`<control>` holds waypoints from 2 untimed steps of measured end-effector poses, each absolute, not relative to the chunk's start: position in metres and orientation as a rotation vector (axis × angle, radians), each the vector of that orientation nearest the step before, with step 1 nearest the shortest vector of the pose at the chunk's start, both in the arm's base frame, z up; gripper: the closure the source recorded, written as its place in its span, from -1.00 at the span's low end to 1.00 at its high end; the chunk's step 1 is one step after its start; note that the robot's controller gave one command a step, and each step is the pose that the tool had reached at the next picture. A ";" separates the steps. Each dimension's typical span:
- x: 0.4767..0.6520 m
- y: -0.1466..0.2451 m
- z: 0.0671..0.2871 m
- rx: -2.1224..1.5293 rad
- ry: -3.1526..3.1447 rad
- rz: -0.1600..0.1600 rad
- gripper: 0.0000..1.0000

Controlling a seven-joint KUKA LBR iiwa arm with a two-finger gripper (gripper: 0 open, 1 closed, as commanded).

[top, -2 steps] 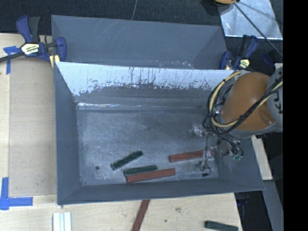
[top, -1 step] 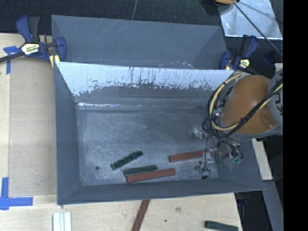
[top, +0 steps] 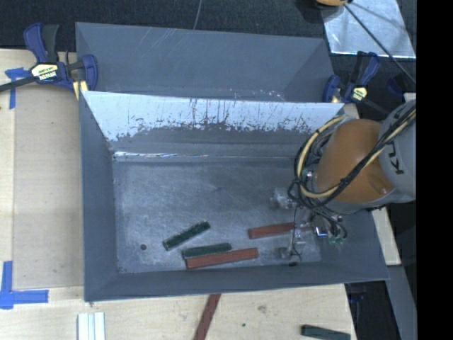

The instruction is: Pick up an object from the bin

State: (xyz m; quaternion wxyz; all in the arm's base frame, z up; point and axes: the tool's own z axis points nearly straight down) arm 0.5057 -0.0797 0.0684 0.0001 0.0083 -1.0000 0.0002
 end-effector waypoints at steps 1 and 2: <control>0.494 -0.071 0.071 -0.076 -3.146 0.001 1.00; 0.494 -0.071 0.071 -0.076 -3.146 0.001 1.00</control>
Offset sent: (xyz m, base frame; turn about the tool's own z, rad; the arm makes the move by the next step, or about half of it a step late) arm 0.0000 0.0000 0.0000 0.0000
